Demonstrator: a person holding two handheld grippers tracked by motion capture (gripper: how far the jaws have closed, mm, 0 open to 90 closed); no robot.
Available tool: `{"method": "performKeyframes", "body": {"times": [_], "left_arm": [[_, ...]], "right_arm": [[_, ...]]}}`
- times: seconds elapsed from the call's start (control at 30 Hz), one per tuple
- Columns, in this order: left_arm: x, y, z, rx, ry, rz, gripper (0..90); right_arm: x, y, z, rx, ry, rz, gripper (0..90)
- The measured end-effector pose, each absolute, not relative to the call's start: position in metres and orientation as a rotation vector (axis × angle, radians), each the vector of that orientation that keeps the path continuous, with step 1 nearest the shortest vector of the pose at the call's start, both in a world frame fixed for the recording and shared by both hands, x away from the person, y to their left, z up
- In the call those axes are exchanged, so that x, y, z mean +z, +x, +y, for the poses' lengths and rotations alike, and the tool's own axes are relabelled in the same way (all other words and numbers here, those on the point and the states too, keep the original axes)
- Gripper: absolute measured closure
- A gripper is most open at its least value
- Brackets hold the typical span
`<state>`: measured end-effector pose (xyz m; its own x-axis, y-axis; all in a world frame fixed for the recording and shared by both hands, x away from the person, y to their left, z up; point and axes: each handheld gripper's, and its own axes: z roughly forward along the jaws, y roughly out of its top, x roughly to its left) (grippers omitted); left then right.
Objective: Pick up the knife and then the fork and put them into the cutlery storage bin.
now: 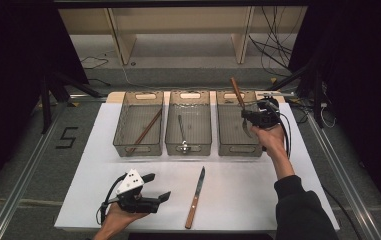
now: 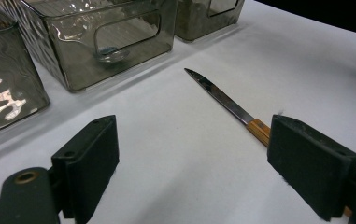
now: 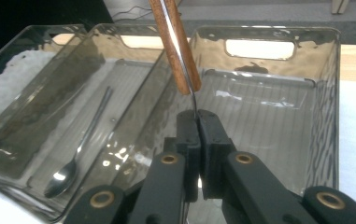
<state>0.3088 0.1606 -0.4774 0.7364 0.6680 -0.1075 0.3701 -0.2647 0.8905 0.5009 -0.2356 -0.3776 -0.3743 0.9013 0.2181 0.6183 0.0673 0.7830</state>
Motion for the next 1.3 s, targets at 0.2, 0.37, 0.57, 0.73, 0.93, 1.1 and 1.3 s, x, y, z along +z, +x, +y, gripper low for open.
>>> {"method": "performKeyframes", "body": {"times": [0.2, 0.37, 0.57, 0.73, 0.93, 1.1, 1.3], "left_arm": [[-0.477, 0.309, 0.160, 0.353, 1.884, 0.797, 16.5], [-0.478, 0.309, 0.159, 0.348, 1.885, 0.794, 16.4], [-0.478, 0.309, 0.159, 0.349, 1.886, 0.797, 16.4], [-0.478, 0.309, 0.159, 0.349, 1.885, 0.798, 16.4], [-0.478, 0.309, 0.159, 0.345, 1.896, 0.794, 16.3], [-0.478, 0.309, 0.159, 0.343, 1.899, 0.797, 16.3], [-0.479, 0.309, 0.159, 0.341, 1.900, 0.796, 16.3]], "right_arm": [[-0.382, 0.505, -0.238, 1.185, 1.539, 2.017, 88.5], [-0.387, 0.508, -0.239, 1.153, 1.556, 2.022, 88.5], [-0.393, 0.509, -0.236, 1.115, 1.574, 2.039, 88.5], [-0.399, 0.508, -0.236, 1.092, 1.594, 2.048, 88.5], [-0.406, 0.507, -0.234, 1.061, 1.612, 2.058, 88.2], [-0.409, 0.507, -0.232, 1.030, 1.620, 2.066, 88.2], [-0.411, 0.507, -0.231, 1.012, 1.629, 2.072, 87.5]]}}
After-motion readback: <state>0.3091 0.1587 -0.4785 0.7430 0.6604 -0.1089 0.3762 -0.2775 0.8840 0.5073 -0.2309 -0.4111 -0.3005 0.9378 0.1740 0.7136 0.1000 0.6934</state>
